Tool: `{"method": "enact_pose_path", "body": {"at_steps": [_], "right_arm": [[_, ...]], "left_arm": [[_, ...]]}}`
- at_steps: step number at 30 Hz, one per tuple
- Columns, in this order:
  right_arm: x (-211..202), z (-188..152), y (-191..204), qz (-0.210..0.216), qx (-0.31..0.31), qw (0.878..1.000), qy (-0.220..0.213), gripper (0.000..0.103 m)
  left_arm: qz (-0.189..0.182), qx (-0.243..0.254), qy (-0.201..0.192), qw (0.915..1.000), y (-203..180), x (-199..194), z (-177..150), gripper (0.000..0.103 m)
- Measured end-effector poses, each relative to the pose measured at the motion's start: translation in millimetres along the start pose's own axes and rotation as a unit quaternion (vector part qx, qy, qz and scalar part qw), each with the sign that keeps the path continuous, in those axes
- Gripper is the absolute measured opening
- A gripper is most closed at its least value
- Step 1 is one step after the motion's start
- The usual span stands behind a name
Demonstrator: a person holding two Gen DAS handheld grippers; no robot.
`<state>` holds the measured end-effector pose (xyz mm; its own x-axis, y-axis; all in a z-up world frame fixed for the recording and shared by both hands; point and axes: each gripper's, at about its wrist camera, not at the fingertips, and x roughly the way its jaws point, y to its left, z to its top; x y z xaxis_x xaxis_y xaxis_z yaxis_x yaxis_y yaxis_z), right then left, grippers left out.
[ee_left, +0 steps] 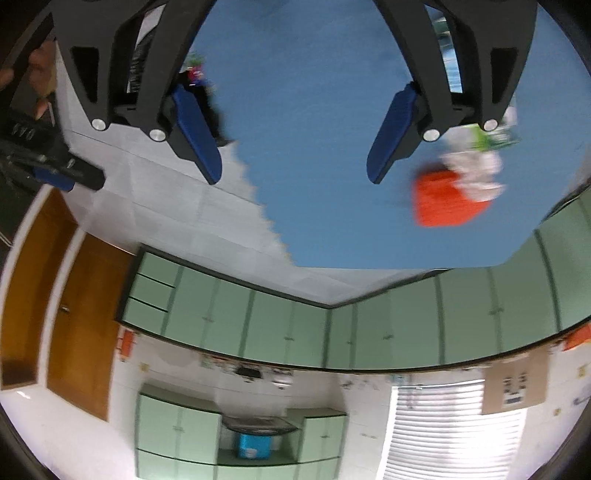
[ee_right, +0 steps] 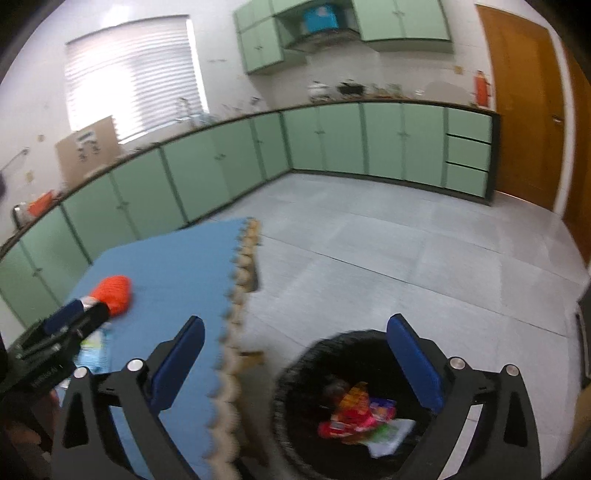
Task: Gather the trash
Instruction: 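Return both tools to the mat above the two milk cartons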
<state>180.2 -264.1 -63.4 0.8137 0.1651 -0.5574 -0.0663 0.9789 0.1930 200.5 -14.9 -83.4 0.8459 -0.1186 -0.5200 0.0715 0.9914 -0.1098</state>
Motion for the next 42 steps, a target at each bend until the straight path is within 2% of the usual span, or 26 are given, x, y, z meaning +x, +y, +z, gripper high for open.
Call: {"method": "enact_pose_path", "body": {"at_steps": [4, 9, 14, 21, 25, 32, 42], "right_arm": [[8.4, -3.9, 41.2, 0.039, -0.019, 0.999, -0.004, 0.097], [19.0, -18.3, 91.6, 0.071, -0.047, 0.996, -0.007, 0.097], [29.2, -37.4, 136.6, 0.101, -0.072, 0.992, -0.002, 0.097], [49.0, -64.8, 190.3, 0.135, -0.108, 0.985, 0.025, 0.097], [62.0, -83.4, 211.5, 0.129, -0.143, 0.980, 0.052, 0.097], [71.7, -106.0, 228.1, 0.126, -0.170, 0.973, 0.087, 0.097], [77.5, -114.3, 244.2, 0.126, -0.191, 0.969, 0.096, 0.094]], "left_arm": [[0.054, -0.006, -0.005, 0.9985, 43.4, -22.4, -6.2, 0.079], [0.123, -0.023, -0.005, 0.9922, 99.5, -47.6, -20.4, 0.079], [0.163, -0.042, -0.002, 0.9857, 139.0, -64.5, -32.0, 0.079], [0.175, -0.063, 0.010, 0.9825, 171.3, -71.4, -51.7, 0.079], [0.173, -0.073, 0.018, 0.9820, 181.9, -71.9, -60.2, 0.079], [0.171, -0.083, 0.021, 0.9816, 194.7, -72.4, -67.3, 0.079], [0.168, -0.090, 0.026, 0.9812, 200.8, -69.9, -71.9, 0.079]]}}
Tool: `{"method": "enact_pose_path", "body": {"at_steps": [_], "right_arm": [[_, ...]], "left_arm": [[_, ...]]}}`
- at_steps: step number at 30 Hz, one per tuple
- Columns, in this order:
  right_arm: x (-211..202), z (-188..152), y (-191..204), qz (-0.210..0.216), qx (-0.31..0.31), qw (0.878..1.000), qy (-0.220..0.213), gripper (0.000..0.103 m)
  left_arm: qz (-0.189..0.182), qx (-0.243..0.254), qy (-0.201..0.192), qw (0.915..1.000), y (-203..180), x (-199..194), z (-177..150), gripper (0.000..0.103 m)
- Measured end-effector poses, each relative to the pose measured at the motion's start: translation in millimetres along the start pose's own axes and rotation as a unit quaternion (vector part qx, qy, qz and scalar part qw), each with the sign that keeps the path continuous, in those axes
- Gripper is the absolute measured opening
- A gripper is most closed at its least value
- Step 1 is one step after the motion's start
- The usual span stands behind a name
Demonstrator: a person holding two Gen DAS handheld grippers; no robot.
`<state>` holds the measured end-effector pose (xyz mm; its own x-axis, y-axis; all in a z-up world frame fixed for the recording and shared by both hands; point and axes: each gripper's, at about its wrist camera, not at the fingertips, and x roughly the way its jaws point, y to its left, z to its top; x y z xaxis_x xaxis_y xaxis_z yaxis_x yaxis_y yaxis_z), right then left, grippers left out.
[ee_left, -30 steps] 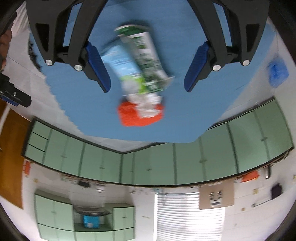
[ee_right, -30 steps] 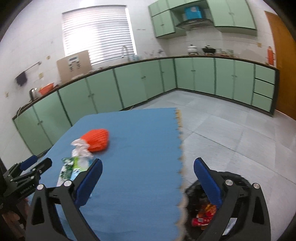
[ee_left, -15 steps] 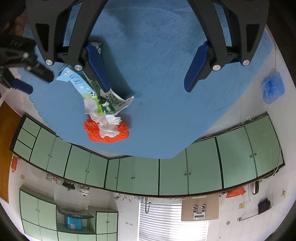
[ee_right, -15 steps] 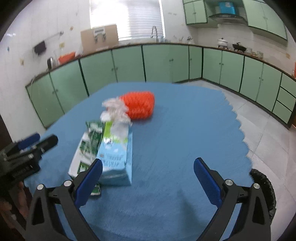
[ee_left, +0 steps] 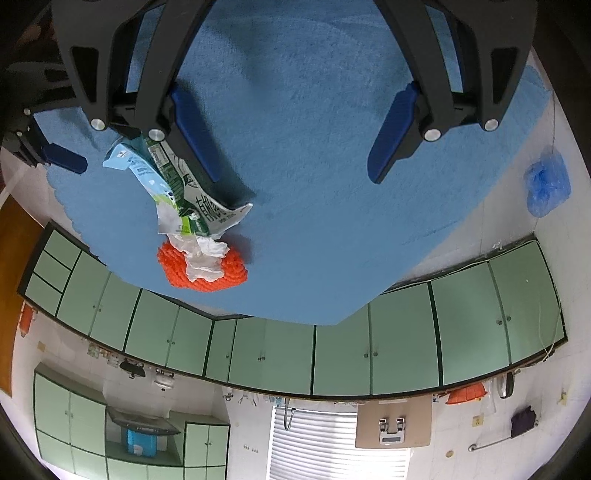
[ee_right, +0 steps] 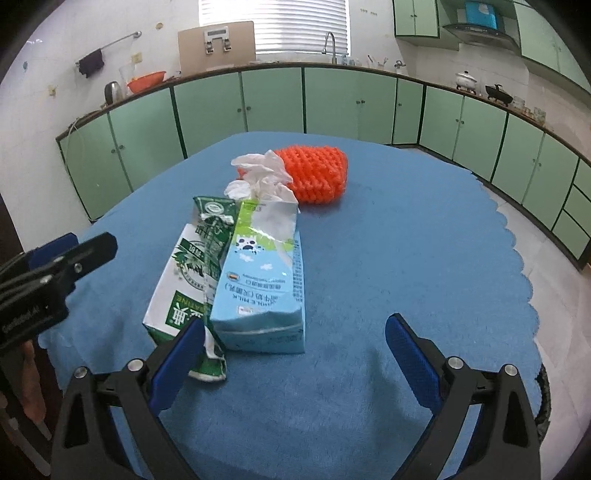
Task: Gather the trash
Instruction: 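Return both tools to the mat above the two milk cartons, then grasp the green milk carton with the left gripper while the right grasps the blue carton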
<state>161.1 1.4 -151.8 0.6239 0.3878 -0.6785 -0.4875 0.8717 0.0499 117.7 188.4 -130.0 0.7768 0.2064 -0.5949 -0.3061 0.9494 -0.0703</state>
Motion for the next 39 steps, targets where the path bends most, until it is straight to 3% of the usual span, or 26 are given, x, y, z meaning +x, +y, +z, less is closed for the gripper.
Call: {"method": "enact_pose_path", "body": {"at_steps": [5, 13, 19, 21, 23, 30, 36, 39], "right_arm": [[-6.7, 3.1, -19.9, -0.026, 0.018, 0.999, 0.002, 0.094], [-0.8, 13.9, -18.6, -0.001, 0.016, 1.000, -0.004, 0.093], [21.6, 17.2, -18.2, 0.029, 0.027, 0.999, 0.025, 0.072], [25.4, 13.7, -19.8, 0.029, 0.027, 0.999, 0.031, 0.052], [21.6, 12.1, -22.9, 0.039, 0.032, 0.998, 0.026, 0.047], [-2.8, 7.1, -53.3, 0.009, 0.058, 0.998, 0.009, 0.046], [-27.3, 0.4, -89.8, -0.023, 0.080, 0.997, 0.003, 0.046], [-33.3, -3.9, -102.9, -0.032, 0.087, 0.996, 0.003, 0.046]], "left_arm": [[-0.002, 0.000, 0.000, 1.0000, -2.2, 1.5, 1.1, 0.079], [-0.007, 0.003, 0.000, 1.0000, -8.0, 0.5, 0.3, 0.079], [-0.001, 0.002, -0.001, 1.0000, -4.6, 1.1, 2.1, 0.079], [0.001, 0.001, 0.000, 1.0000, -5.1, 2.4, 1.7, 0.079], [0.000, 0.001, 0.001, 1.0000, -5.0, 3.0, 1.8, 0.079], [-0.020, 0.007, 0.010, 0.9997, -21.9, 3.6, -3.3, 0.079], [-0.054, 0.015, 0.030, 0.9980, -57.4, 10.8, -9.9, 0.080], [-0.052, 0.024, 0.040, 0.9976, -78.1, 19.3, -15.1, 0.080]]}}
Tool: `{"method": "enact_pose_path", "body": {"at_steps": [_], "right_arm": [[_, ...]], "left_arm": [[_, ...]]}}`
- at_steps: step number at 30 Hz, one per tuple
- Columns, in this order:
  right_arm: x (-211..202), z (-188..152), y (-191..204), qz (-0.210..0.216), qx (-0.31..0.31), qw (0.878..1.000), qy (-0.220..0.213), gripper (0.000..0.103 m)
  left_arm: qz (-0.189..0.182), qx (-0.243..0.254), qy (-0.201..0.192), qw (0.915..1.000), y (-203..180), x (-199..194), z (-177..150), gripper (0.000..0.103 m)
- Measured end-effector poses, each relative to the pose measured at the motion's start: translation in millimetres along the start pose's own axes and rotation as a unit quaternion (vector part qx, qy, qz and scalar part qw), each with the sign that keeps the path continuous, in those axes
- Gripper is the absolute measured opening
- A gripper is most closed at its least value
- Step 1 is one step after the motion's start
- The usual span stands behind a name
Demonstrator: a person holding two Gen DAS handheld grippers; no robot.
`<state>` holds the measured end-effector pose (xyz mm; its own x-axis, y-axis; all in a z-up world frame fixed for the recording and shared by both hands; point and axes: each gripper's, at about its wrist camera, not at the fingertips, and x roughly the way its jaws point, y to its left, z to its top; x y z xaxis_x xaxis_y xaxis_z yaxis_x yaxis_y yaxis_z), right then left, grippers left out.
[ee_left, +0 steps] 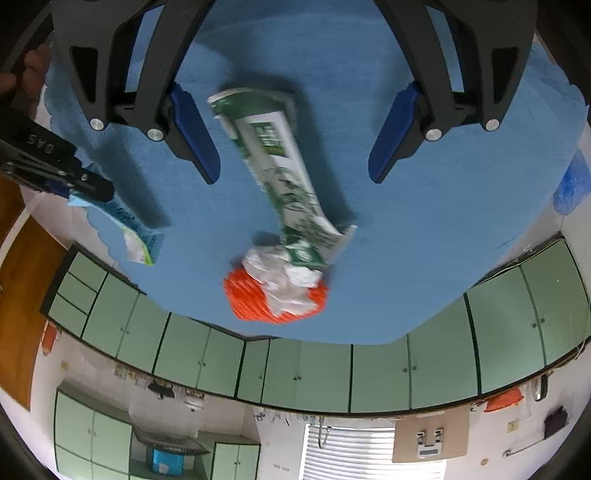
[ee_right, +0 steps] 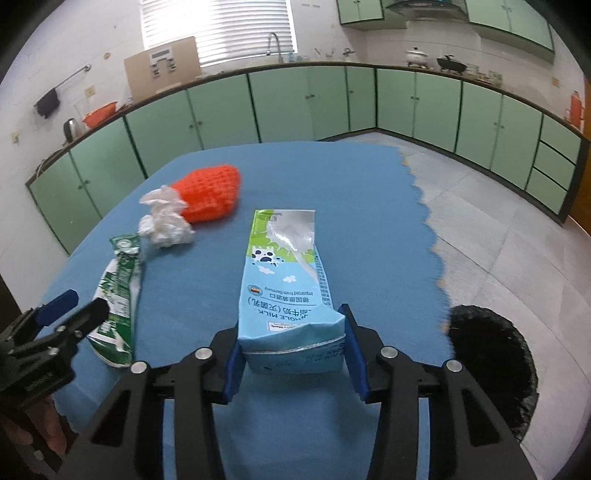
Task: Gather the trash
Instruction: 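Grasp the green milk carton with the left gripper while the right grasps the blue carton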
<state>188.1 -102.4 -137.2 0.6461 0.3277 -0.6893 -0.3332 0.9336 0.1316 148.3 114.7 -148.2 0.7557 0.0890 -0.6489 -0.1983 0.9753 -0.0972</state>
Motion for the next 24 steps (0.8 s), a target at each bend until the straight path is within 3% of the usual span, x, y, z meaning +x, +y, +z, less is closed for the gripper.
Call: {"method": "enact_pose_path", "body": {"at_steps": [6, 8, 10, 12, 24], "right_arm": [[1.5, -6.9, -18.3, 0.002, 0.017, 1.000, 0.007, 0.046], [1.1, -8.5, -22.5, 0.004, 0.019, 1.000, 0.005, 0.046], [0.7, -8.5, -23.5, 0.004, 0.018, 1.000, 0.003, 0.046], [0.7, -9.2, -24.4, 0.005, 0.018, 1.000, 0.001, 0.046], [-19.1, -7.0, -25.5, -0.003, 0.020, 1.000, 0.006, 0.046]], "left_arm": [[0.029, -0.009, 0.022, 0.9993, -13.0, 23.3, -2.4, 0.079], [0.034, -0.018, 0.025, 0.9989, -11.5, 26.1, -2.0, 0.068], [0.031, -0.025, 0.033, 0.9986, -10.7, 29.7, -2.0, 0.046], [0.030, -0.027, 0.032, 0.9987, -11.6, 29.8, -1.3, 0.035], [0.026, -0.020, 0.018, 0.9993, -14.7, -1.2, 2.7, 0.028]]}}
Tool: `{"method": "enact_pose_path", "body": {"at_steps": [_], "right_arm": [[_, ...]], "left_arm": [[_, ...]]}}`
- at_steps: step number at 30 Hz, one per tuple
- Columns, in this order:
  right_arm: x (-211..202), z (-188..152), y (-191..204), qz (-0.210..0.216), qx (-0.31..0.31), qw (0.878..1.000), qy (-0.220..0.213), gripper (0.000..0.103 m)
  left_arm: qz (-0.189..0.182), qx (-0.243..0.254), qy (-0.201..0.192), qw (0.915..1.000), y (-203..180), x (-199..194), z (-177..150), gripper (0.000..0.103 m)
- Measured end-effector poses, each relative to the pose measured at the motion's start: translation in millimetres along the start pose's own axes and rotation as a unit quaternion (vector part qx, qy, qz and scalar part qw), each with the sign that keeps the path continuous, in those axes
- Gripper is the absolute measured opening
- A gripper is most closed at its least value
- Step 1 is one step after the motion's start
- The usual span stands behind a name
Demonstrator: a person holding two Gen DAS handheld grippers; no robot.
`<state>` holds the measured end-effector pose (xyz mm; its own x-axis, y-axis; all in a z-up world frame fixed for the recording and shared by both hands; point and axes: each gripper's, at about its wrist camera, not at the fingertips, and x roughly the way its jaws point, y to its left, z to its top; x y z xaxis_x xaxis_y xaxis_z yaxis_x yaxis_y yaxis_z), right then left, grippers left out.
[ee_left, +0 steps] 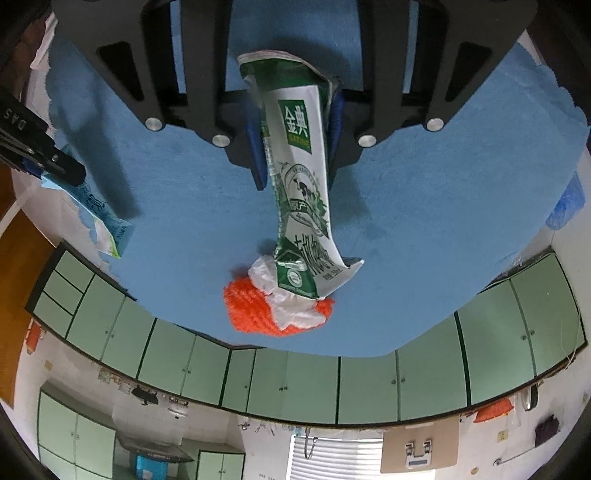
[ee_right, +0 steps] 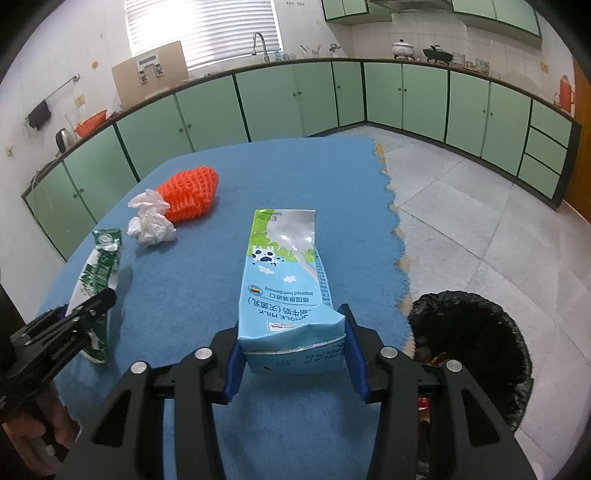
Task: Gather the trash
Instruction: 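Grasp the green milk carton with the left gripper while the right grasps the blue carton, then carry both milk cartons over the bin and open both grippers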
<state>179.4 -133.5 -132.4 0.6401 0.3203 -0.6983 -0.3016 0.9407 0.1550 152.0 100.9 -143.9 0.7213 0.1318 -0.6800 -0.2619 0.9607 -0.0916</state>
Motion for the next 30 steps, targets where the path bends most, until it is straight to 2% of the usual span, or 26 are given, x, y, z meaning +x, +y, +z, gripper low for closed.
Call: {"method": "enact_pose_path", "body": {"at_steps": [9, 15, 30], "right_arm": [[-30.3, -0.4, -14.4, -0.011, 0.012, 1.000, -0.017, 0.046], [-52.4, -0.1, -39.9, -0.039, 0.032, 0.998, -0.033, 0.046], [-91.1, -2.5, -115.2, -0.114, 0.090, 0.987, -0.069, 0.046]], "left_arm": [[-0.038, 0.034, -0.006, 0.9987, -29.6, -17.2, 0.8, 0.027], [-0.072, 0.055, -0.010, 0.9959, -59.8, -19.5, 3.8, 0.027], [-0.164, 0.113, -0.034, 0.9793, -169.5, -13.9, 14.0, 0.027]]}}
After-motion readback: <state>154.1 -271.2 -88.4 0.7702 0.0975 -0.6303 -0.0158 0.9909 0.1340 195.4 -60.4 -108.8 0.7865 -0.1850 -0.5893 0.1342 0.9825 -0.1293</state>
